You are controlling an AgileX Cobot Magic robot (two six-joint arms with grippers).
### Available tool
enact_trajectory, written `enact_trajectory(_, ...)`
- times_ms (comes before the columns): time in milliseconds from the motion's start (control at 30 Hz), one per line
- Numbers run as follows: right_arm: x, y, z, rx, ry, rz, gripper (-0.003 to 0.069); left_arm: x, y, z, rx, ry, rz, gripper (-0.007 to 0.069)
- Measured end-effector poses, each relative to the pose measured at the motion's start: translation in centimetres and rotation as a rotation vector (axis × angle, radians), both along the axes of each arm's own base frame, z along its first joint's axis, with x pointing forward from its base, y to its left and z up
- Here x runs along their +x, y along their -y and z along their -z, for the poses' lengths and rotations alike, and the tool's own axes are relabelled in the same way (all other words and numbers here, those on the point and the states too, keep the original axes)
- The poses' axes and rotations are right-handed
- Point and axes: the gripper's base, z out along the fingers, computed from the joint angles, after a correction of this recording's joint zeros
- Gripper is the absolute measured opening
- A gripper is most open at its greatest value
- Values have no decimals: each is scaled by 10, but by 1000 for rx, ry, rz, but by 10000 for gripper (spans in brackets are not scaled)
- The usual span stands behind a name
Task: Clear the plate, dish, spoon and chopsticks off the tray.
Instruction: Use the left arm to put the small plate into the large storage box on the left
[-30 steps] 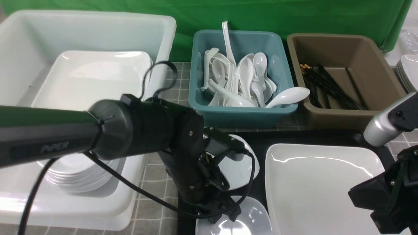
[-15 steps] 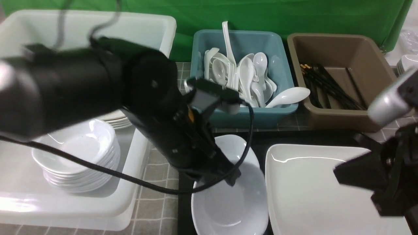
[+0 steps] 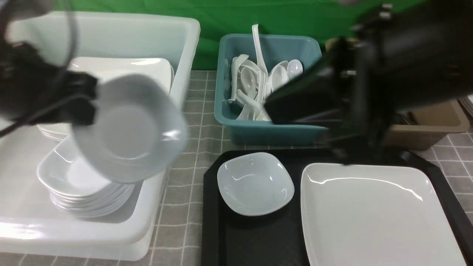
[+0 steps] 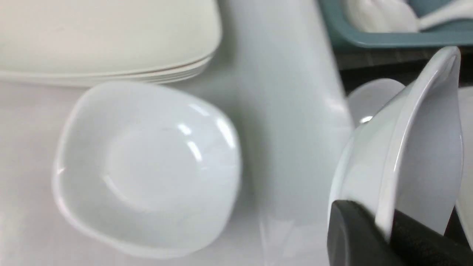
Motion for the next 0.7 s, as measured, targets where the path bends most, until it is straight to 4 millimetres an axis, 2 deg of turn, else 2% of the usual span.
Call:
enact_trajectory(167, 9, -35, 4, -11, -7, -61, 25, 3, -48, 33, -94, -7, -157, 31)
enact_trajectory(333, 18, -63, 14, -31, -24, -100, 25, 17, -65, 60, -69, -17, -181, 31)
enact_trajectory(467, 22, -71, 18, -36, -28, -105, 25, 28, -71, 73, -40, -37, -184, 43)
enact_trajectory(567, 23, -72, 19, -40, -28, -104, 25, 33, -74, 82, -28, -57, -166, 117)
enact_trajectory(700, 26, -64, 17, -96, -1, -63, 25, 33, -76, 81, 17, -65, -142, 318)
